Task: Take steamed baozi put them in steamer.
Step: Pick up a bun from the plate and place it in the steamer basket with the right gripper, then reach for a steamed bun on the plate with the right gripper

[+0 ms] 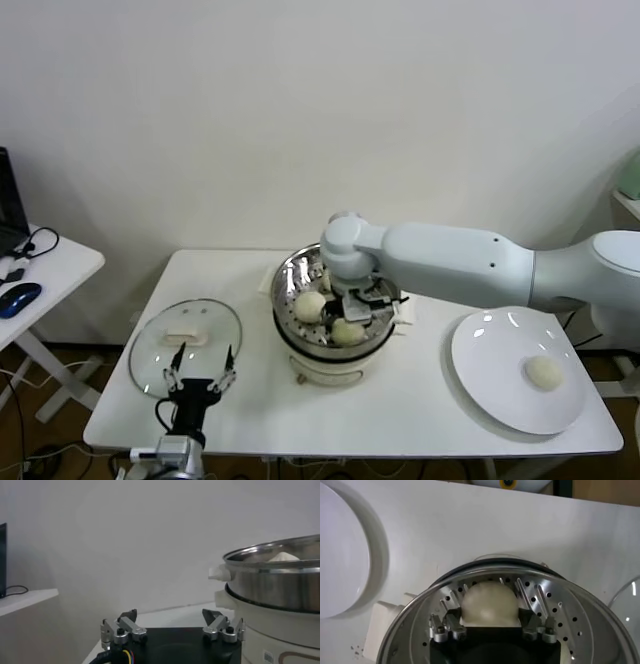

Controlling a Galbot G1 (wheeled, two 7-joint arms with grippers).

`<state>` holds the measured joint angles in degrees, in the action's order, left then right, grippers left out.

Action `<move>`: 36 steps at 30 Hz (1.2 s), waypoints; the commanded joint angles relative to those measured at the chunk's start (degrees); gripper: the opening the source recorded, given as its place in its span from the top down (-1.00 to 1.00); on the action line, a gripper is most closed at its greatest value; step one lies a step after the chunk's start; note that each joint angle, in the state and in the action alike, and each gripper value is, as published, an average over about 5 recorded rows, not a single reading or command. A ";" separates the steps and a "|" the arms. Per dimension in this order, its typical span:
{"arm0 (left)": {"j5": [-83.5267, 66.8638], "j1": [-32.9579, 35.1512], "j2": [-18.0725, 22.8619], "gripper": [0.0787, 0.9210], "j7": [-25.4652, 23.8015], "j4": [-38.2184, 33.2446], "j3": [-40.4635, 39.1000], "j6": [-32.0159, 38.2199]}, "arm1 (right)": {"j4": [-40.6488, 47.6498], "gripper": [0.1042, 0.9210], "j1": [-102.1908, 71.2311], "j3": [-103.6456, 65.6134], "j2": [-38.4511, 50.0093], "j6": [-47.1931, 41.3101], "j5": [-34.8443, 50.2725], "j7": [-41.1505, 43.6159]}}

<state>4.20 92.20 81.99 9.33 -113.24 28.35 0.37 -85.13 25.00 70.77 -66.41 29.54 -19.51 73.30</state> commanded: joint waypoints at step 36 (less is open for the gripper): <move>-0.87 -3.17 -2.69 -0.77 -0.21 -3.00 0.08 -1.01 | 15.40 -0.76 12.33 0.18 32.64 -27.88 38.86 4.77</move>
<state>3.49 89.55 79.77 9.18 -115.33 28.34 -0.51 -75.56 35.76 69.37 -48.89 13.19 4.76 76.88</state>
